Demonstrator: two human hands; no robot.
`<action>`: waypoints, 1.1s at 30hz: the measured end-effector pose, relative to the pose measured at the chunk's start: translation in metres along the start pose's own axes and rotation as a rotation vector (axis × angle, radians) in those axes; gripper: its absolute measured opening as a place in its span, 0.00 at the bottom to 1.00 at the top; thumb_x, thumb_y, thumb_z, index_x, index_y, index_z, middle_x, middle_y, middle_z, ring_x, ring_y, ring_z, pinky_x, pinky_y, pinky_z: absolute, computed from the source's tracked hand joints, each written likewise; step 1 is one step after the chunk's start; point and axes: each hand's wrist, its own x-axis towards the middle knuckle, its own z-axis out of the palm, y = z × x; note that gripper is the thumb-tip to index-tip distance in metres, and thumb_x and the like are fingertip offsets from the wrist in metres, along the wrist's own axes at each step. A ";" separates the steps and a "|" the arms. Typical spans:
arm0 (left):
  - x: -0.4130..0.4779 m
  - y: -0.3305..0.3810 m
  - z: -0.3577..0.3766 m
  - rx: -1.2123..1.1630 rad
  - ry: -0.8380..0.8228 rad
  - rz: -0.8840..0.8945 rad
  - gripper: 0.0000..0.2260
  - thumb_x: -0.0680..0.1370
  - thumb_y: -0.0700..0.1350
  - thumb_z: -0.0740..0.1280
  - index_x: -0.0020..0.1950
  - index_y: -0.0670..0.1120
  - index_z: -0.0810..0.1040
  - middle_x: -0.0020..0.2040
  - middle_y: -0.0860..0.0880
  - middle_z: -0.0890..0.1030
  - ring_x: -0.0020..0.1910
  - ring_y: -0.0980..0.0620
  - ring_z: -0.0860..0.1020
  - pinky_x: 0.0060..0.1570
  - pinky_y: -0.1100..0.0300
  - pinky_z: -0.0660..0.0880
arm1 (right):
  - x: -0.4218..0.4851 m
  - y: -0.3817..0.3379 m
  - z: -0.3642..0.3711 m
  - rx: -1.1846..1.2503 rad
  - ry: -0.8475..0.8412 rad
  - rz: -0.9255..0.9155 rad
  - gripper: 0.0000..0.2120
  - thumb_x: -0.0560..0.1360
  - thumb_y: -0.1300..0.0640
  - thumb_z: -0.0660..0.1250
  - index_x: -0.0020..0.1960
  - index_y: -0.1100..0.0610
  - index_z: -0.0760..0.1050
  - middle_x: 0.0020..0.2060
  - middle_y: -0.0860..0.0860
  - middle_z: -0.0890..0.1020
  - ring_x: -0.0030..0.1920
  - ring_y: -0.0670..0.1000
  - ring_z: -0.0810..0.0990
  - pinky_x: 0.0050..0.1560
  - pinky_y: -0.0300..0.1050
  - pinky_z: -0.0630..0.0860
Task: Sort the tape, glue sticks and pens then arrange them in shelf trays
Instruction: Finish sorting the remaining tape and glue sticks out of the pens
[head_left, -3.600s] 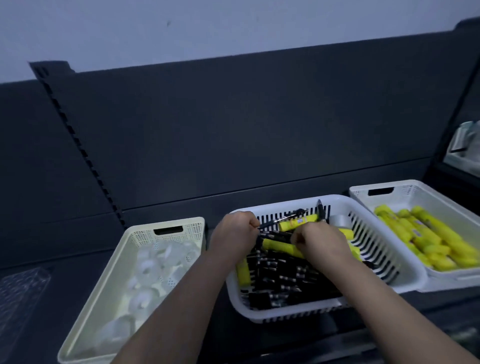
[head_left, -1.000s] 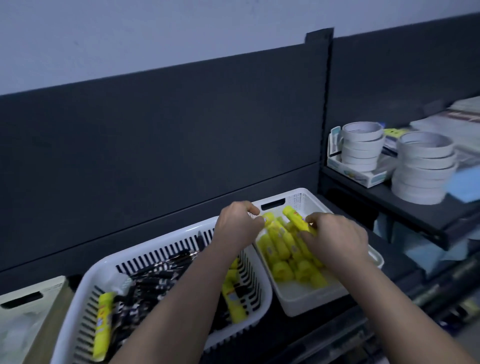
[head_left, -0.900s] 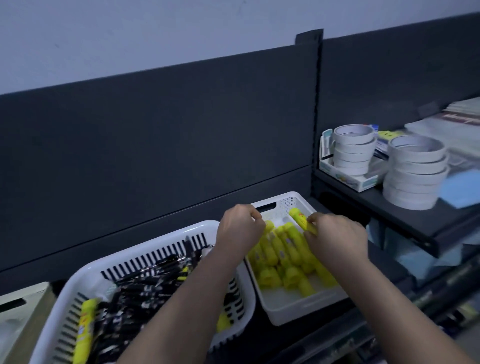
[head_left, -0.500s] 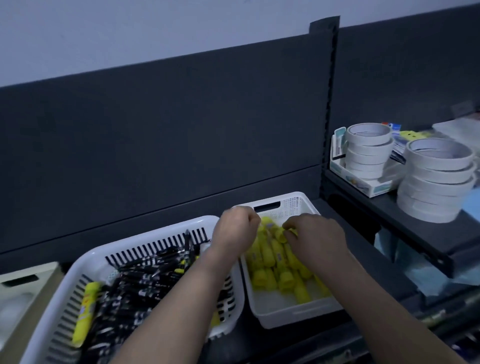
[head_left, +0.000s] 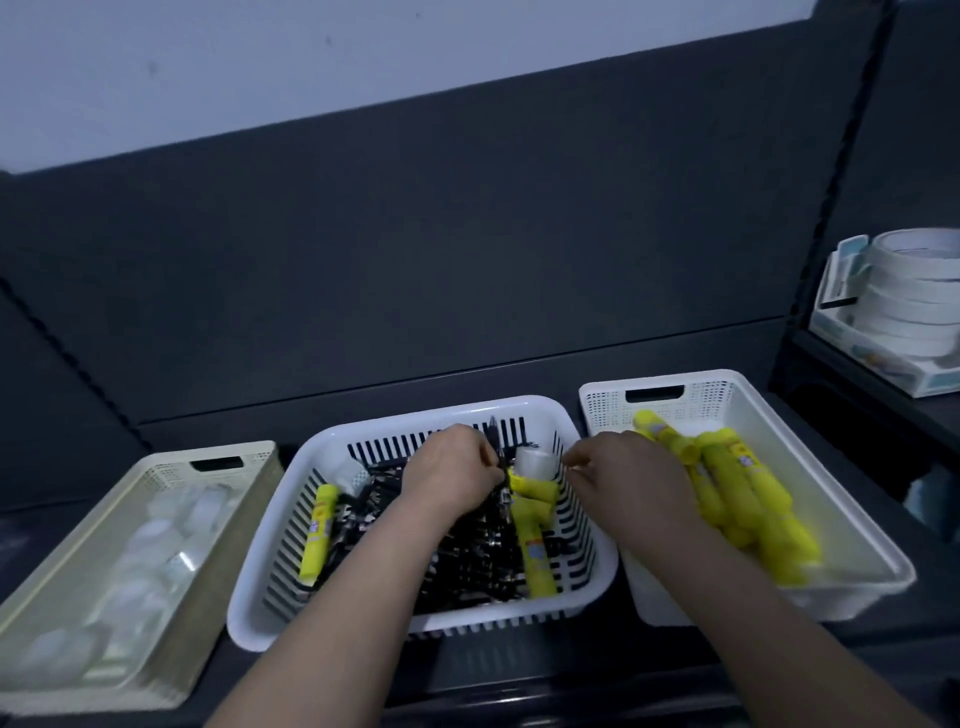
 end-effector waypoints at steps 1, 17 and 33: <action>0.002 0.001 0.002 0.022 0.032 0.021 0.02 0.74 0.47 0.69 0.45 0.53 0.81 0.50 0.52 0.83 0.54 0.49 0.78 0.50 0.58 0.75 | 0.000 0.000 0.000 0.015 0.002 0.011 0.12 0.75 0.50 0.63 0.56 0.44 0.80 0.51 0.46 0.83 0.53 0.50 0.78 0.44 0.44 0.72; 0.009 -0.033 -0.009 -0.023 0.233 0.150 0.05 0.77 0.46 0.65 0.52 0.47 0.75 0.54 0.46 0.77 0.56 0.44 0.73 0.51 0.53 0.71 | 0.011 -0.044 0.001 0.060 0.026 -0.055 0.11 0.76 0.51 0.61 0.53 0.44 0.81 0.48 0.45 0.83 0.52 0.50 0.79 0.44 0.44 0.73; -0.026 -0.211 -0.097 -0.114 0.286 -0.019 0.03 0.75 0.45 0.69 0.46 0.50 0.76 0.52 0.50 0.79 0.52 0.48 0.77 0.48 0.54 0.75 | 0.089 -0.212 0.113 0.077 -0.335 -0.005 0.12 0.76 0.52 0.58 0.50 0.57 0.77 0.54 0.56 0.77 0.59 0.58 0.69 0.52 0.47 0.68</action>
